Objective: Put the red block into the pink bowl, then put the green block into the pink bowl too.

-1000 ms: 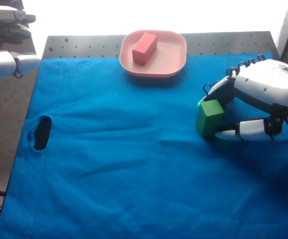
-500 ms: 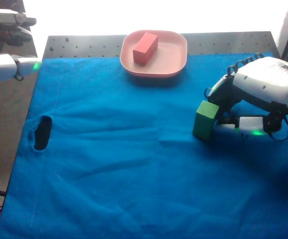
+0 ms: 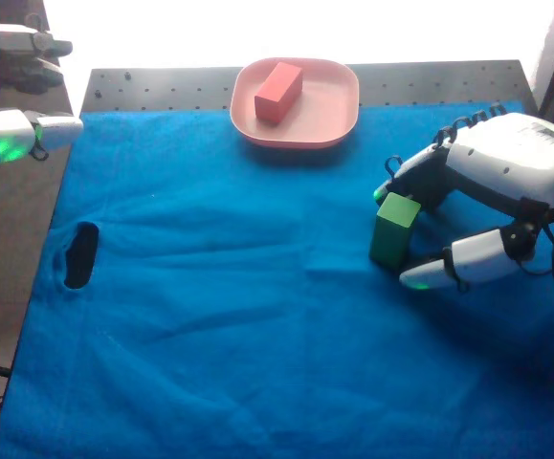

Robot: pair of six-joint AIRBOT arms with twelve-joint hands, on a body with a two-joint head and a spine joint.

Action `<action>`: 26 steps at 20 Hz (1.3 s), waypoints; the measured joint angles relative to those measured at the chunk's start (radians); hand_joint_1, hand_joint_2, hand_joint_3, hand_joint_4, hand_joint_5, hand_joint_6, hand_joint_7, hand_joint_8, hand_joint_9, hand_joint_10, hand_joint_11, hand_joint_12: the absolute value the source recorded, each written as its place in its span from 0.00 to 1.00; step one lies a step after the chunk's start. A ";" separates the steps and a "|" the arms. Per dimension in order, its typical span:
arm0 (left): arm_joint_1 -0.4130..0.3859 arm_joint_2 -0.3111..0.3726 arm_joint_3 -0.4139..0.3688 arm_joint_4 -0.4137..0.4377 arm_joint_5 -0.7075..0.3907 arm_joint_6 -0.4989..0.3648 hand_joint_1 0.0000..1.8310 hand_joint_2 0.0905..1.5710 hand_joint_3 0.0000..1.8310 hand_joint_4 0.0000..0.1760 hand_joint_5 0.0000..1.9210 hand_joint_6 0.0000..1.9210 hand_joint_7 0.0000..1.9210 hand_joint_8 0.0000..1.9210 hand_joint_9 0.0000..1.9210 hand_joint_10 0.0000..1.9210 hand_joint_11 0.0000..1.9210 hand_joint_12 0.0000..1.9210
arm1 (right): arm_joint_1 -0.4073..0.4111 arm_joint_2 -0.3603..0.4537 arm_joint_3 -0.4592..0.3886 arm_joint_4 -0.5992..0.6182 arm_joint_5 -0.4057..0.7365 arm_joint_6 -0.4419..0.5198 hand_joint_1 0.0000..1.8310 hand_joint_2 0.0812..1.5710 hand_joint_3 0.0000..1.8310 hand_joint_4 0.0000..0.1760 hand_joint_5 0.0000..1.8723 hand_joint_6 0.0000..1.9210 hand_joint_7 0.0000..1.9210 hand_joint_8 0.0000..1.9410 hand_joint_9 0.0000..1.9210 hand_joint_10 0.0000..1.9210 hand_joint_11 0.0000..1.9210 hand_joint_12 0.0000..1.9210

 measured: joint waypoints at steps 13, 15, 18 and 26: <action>0.002 -0.006 0.000 -0.006 0.003 0.000 0.54 0.59 0.00 0.00 0.34 0.00 0.49 0.00 0.48 0.01 0.15 0.72 | 0.009 -0.018 0.000 0.003 0.001 -0.002 0.49 0.53 0.00 0.00 0.47 0.01 0.56 0.01 0.59 0.02 0.37 0.50; 0.004 -0.006 -0.001 -0.007 0.003 0.000 0.54 0.59 0.00 0.00 0.34 0.00 0.48 0.00 0.47 0.00 0.15 0.72 | 0.013 -0.021 0.003 0.003 0.002 -0.002 0.51 0.55 0.00 0.00 0.51 0.01 0.59 0.01 0.61 0.02 0.38 0.54; 0.009 -0.006 -0.006 -0.011 -0.001 0.000 0.54 0.59 0.00 0.00 0.33 0.00 0.48 0.00 0.47 0.00 0.15 0.74 | 0.019 -0.028 0.010 0.003 0.002 -0.002 0.59 0.55 0.00 0.00 0.55 0.01 0.63 0.01 0.65 0.03 0.42 0.56; 0.019 -0.006 -0.011 -0.014 -0.006 0.000 0.52 0.59 0.00 0.00 0.34 0.00 0.47 0.00 0.47 0.00 0.16 0.73 | 0.027 -0.032 0.018 0.001 0.003 -0.002 0.70 0.65 0.00 0.00 0.54 0.43 0.65 0.36 0.73 0.09 0.47 0.67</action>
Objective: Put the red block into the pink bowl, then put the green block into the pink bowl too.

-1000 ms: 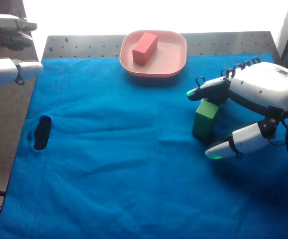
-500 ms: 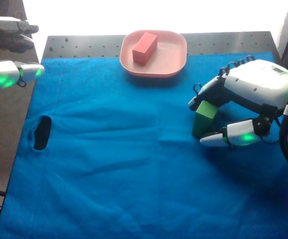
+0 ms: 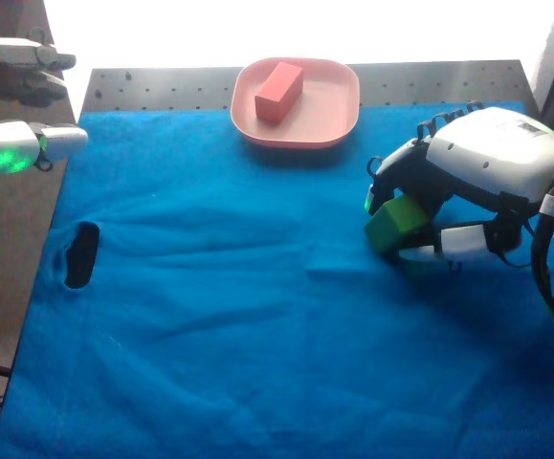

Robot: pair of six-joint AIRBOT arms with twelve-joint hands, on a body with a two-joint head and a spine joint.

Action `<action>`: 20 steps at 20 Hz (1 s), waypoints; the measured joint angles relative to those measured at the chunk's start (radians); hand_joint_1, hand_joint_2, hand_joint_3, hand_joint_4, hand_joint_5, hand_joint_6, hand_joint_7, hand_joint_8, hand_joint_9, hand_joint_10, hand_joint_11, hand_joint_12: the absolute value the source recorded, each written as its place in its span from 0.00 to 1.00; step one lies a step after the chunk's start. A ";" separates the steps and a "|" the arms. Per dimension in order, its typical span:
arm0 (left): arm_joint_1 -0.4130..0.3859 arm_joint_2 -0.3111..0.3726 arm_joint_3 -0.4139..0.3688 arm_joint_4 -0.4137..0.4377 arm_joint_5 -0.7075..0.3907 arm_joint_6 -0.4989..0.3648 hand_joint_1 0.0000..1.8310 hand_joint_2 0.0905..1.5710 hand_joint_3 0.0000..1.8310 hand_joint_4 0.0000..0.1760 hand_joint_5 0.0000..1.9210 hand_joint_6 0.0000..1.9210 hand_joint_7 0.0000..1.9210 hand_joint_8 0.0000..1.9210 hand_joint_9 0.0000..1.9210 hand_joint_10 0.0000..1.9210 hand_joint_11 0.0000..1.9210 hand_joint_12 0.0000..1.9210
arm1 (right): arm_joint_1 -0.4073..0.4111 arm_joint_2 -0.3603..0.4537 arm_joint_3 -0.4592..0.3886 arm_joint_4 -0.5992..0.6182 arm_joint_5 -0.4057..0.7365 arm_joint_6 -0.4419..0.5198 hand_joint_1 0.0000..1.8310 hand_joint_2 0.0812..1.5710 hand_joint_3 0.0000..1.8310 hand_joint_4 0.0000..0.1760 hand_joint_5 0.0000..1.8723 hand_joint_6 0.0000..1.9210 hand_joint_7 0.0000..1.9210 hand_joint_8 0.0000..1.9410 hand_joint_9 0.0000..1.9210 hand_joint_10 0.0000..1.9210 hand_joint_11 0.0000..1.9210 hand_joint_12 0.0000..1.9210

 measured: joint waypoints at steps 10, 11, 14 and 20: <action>0.007 0.000 -0.006 -0.006 0.000 0.000 0.53 0.59 0.00 0.00 0.33 0.00 0.47 0.00 0.47 0.00 0.14 0.74 | 0.010 0.000 0.006 0.006 -0.003 0.000 0.70 0.65 0.00 0.00 0.54 0.40 0.63 0.41 0.58 0.49 0.48 0.77; 0.007 0.000 -0.006 -0.006 0.000 0.000 0.54 0.59 0.00 0.00 0.33 0.00 0.48 0.00 0.47 0.00 0.14 0.75 | 0.018 0.000 0.010 0.006 -0.003 0.000 0.70 0.65 0.00 0.00 0.55 0.38 0.63 0.41 0.60 0.48 0.49 0.77; 0.008 0.001 -0.006 -0.006 0.000 0.000 0.54 0.60 0.00 0.00 0.33 0.00 0.48 0.00 0.47 0.00 0.14 0.74 | 0.035 0.000 0.018 0.008 0.000 0.000 0.70 0.67 0.00 0.00 0.53 0.40 0.60 0.47 0.58 0.55 0.51 0.76; 0.016 0.001 -0.006 -0.006 0.000 0.000 0.54 0.60 0.00 0.00 0.32 0.00 0.48 0.00 0.47 0.00 0.14 0.76 | 0.079 0.000 0.067 0.006 -0.002 0.000 0.69 0.67 0.00 0.00 0.51 0.47 0.62 0.41 0.62 0.41 0.49 0.75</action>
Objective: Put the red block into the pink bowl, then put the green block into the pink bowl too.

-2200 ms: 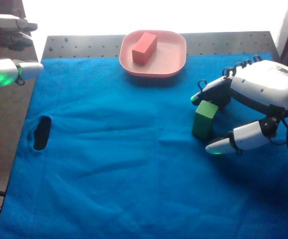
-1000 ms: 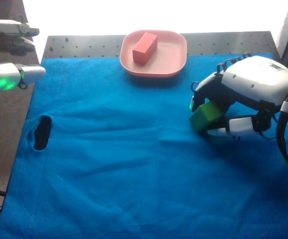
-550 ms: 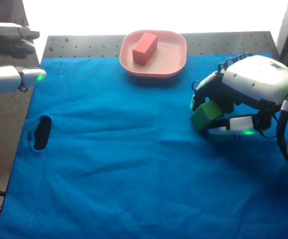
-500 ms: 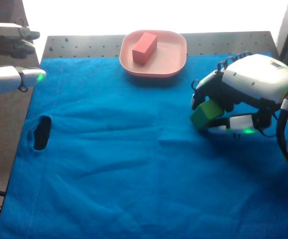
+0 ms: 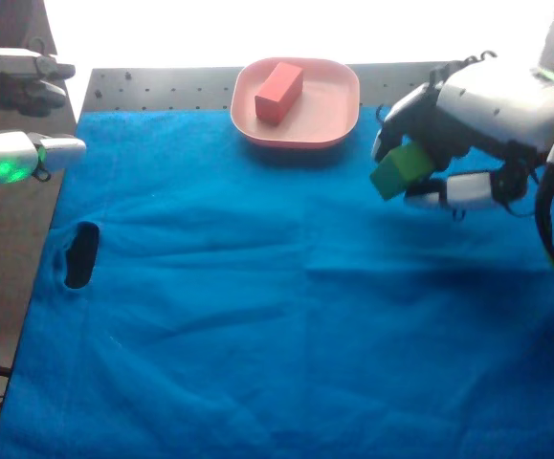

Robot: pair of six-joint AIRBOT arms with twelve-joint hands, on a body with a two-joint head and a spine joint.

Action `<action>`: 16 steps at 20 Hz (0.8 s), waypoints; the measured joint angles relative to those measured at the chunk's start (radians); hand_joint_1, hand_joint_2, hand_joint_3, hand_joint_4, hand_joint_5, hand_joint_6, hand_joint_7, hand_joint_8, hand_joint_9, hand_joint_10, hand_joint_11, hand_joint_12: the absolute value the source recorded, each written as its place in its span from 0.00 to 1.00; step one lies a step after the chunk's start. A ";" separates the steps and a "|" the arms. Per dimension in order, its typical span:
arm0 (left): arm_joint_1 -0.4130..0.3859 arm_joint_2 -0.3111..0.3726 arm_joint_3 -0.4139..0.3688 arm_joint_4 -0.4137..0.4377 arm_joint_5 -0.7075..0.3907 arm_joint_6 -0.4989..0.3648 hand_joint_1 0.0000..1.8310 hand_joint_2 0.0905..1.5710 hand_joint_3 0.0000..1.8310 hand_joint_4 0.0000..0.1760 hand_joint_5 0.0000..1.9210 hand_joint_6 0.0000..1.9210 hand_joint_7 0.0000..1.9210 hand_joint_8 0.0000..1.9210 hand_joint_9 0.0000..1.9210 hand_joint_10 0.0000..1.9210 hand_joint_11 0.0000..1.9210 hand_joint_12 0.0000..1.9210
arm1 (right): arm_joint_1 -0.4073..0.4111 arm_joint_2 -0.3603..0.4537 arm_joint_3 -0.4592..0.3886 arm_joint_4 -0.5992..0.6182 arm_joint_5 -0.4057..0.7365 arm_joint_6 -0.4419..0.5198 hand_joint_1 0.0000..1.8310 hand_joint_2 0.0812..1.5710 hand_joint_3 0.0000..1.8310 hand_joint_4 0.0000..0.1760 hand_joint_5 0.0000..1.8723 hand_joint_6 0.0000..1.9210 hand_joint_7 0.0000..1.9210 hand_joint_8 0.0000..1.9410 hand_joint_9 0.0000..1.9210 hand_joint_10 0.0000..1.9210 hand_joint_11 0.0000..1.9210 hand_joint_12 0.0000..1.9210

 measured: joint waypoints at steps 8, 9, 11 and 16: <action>0.000 0.000 -0.001 0.007 -0.005 0.000 0.52 0.60 0.00 0.00 0.32 0.00 0.47 0.00 0.48 0.01 0.15 0.75 | 0.070 -0.073 0.103 -0.001 -0.015 0.001 0.70 0.64 0.00 0.00 0.56 0.37 0.66 0.36 0.63 0.43 0.49 0.73; 0.000 0.000 -0.003 0.006 -0.005 0.000 0.52 0.60 0.00 0.00 0.32 0.00 0.47 0.00 0.48 0.01 0.15 0.75 | 0.076 -0.082 0.116 -0.005 -0.029 0.002 0.71 0.64 0.00 0.00 0.57 0.35 0.66 0.37 0.64 0.43 0.50 0.73; 0.000 0.000 -0.008 0.011 -0.009 0.000 0.52 0.59 0.00 0.00 0.33 0.00 0.48 0.00 0.48 0.00 0.15 0.71 | 0.102 -0.096 0.151 -0.007 -0.046 0.003 0.70 0.65 0.00 0.00 0.55 0.36 0.65 0.38 0.66 0.40 0.51 0.69; 0.000 -0.003 -0.015 0.012 -0.029 0.000 0.52 0.60 0.00 0.04 0.33 0.00 0.47 0.00 0.47 0.00 0.13 0.74 | 0.148 -0.108 0.215 -0.004 -0.082 0.002 0.69 0.65 0.00 0.00 0.56 0.38 0.65 0.37 0.64 0.46 0.52 0.71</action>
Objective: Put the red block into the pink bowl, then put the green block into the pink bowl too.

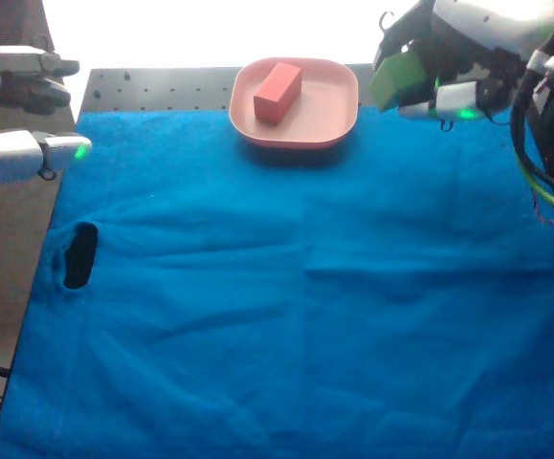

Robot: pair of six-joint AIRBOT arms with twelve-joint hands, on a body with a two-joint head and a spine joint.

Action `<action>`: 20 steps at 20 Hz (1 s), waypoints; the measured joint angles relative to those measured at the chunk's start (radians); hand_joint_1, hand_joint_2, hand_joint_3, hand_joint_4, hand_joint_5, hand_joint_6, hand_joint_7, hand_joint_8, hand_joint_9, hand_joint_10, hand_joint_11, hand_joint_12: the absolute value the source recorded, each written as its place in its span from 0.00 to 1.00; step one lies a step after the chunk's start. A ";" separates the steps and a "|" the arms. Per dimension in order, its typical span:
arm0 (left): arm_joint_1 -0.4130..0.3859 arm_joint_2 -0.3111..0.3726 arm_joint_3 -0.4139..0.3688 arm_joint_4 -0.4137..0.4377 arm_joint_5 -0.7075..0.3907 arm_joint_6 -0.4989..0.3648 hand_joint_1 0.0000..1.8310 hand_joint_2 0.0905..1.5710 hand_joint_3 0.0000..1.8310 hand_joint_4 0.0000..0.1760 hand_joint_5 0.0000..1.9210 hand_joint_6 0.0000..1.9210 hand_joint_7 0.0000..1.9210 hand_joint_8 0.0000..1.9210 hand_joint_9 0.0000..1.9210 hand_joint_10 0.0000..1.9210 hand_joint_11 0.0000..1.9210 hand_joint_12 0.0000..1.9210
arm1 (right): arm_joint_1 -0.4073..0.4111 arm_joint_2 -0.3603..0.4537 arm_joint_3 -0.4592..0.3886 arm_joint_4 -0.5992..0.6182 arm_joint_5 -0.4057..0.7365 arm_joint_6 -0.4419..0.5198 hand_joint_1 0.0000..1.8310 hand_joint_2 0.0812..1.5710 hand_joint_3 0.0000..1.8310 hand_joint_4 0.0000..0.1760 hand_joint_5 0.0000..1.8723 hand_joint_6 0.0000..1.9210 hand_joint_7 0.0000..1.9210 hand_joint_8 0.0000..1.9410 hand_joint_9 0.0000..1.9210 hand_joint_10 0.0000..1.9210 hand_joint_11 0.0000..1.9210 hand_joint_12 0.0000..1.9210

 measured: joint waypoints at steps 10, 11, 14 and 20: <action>0.000 -0.029 -0.003 0.025 -0.017 -0.005 0.52 0.61 0.00 0.00 0.32 0.00 0.47 0.00 0.45 0.00 0.10 0.75 | 0.096 -0.068 0.137 -0.066 -0.076 0.001 0.70 0.65 0.00 0.00 0.57 0.33 0.63 0.43 0.71 0.37 0.61 0.66; 0.000 -0.032 -0.003 0.027 -0.018 -0.007 0.52 0.61 0.00 0.00 0.32 0.00 0.47 0.00 0.45 0.00 0.10 0.75 | 0.100 -0.080 0.153 -0.067 -0.086 0.001 0.70 0.65 0.00 0.00 0.56 0.34 0.63 0.43 0.71 0.40 0.61 0.68; 0.000 -0.035 -0.001 0.040 -0.028 -0.011 0.51 0.61 0.00 0.00 0.32 0.00 0.47 0.00 0.46 0.00 0.11 0.74 | 0.111 -0.108 0.200 -0.070 -0.121 0.002 0.71 0.65 0.00 0.00 0.55 0.37 0.66 0.36 0.69 0.33 0.58 0.60; 0.000 -0.061 0.022 0.048 -0.040 -0.035 0.56 0.61 0.00 0.00 0.31 0.00 0.46 0.00 0.46 0.00 0.14 0.71 | 0.147 -0.212 0.299 -0.091 -0.188 0.004 0.70 0.66 0.00 0.00 0.55 0.36 0.62 0.45 0.70 0.30 0.53 0.70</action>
